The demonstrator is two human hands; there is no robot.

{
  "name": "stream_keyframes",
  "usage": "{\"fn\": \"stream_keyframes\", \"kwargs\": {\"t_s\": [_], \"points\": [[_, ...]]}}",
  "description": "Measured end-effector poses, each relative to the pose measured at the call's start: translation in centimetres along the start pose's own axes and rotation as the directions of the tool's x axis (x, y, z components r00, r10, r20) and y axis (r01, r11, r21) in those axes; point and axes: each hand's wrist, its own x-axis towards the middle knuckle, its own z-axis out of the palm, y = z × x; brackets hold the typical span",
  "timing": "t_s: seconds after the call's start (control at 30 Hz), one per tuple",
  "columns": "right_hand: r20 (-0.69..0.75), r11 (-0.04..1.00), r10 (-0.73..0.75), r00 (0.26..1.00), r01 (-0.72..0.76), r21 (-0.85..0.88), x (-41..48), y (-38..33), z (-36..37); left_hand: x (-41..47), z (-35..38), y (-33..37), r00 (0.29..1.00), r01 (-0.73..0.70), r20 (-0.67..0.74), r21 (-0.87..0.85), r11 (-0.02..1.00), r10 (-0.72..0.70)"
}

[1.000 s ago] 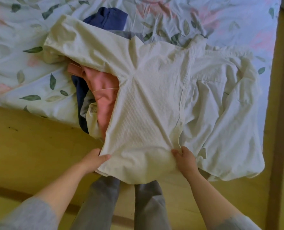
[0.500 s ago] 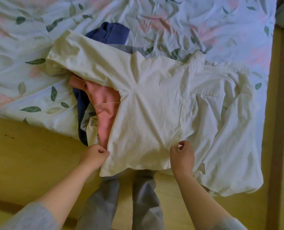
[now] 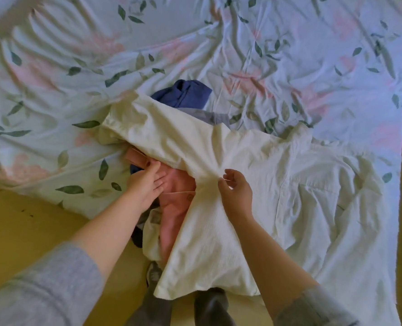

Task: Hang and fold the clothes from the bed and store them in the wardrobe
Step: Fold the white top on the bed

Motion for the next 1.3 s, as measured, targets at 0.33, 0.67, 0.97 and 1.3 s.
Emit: {"fn": "stream_keyframes", "kwargs": {"t_s": [0.33, 0.67, 0.97, 1.3], "points": [[0.067, 0.998, 0.047, 0.997, -0.044, -0.046, 3.0, -0.7, 2.2, 3.4, 1.9, 0.1, 0.989, -0.007, -0.144, 0.186, 0.982, 0.034], [-0.216, 0.976, 0.199, 0.956, -0.212, -0.039, -1.2, 2.6, -11.9, -3.1, 10.4, -0.5, 0.978, -0.184, 0.163, 0.409, 0.894, 0.127], [-0.34, 0.942, 0.322, 0.884, -0.335, 0.023, -1.6, 9.2, -27.5, -7.5, 22.5, -9.2, 0.96, -0.224, 0.268, 0.561, 0.797, 0.081], [-0.273, 0.901, 0.432, 0.86, -0.398, 0.172, 2.1, 16.8, -40.6, -10.6, 34.8, -23.6, 0.947, -0.292, 0.309, 0.72, 0.629, 0.087]]}}
